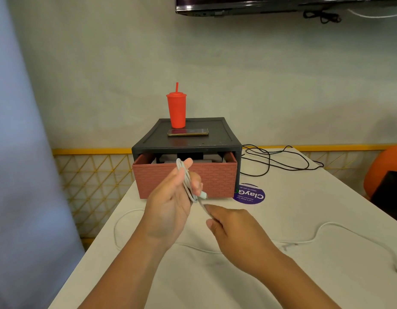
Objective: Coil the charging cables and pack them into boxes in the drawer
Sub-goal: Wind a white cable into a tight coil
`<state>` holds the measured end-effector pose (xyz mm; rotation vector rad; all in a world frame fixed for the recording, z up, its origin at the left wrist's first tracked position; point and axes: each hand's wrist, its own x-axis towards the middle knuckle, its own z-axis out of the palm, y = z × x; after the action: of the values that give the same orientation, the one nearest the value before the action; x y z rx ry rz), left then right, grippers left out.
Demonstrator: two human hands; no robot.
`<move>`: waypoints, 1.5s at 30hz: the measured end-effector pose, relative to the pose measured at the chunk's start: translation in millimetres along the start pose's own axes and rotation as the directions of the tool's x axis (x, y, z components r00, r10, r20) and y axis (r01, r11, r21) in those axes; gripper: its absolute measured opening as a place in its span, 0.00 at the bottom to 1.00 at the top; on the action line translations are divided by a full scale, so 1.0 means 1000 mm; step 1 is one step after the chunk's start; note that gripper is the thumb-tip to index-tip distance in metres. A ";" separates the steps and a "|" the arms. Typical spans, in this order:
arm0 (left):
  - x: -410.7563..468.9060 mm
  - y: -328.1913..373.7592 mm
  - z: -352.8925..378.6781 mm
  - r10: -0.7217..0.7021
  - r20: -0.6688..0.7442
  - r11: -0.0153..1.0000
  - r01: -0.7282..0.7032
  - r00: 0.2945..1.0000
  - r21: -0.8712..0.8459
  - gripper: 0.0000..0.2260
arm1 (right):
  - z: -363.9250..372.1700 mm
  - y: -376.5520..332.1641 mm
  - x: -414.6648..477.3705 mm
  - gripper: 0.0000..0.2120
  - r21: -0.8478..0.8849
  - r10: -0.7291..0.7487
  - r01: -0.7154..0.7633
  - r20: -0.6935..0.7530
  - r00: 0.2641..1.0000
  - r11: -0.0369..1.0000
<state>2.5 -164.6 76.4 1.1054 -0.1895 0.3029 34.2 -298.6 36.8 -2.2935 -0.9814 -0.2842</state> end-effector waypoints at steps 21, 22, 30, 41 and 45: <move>-0.019 -0.008 -0.002 -0.460 0.352 0.835 0.264 0.815 0.482 0.14 | -0.055 0.008 0.009 0.15 0.260 -0.170 0.161 0.010 0.985 0.952; -0.019 -0.007 -0.001 -0.450 0.347 0.853 0.281 0.823 0.440 0.15 | -0.051 0.009 0.008 0.20 0.249 -0.208 0.203 -0.005 0.978 0.947; -0.018 -0.009 -0.002 -0.428 0.215 0.895 0.380 0.878 0.232 0.09 | -0.042 0.012 0.011 0.05 0.416 -0.187 0.143 0.066 0.980 0.898; -0.026 -0.022 0.000 -0.345 0.055 0.930 0.349 0.937 -0.119 0.15 | -0.014 0.018 0.015 0.07 0.410 -0.062 0.225 -0.374 0.925 0.884; -0.027 -0.019 0.005 -0.303 -0.031 0.951 0.304 0.952 0.046 0.13 | -0.010 0.015 0.016 0.13 0.338 -0.149 0.312 -0.430 0.890 0.888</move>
<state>-16.7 -181.4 54.2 1.1617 0.0112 0.0447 57.2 -303.7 44.6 -1.6587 -0.9974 -0.5683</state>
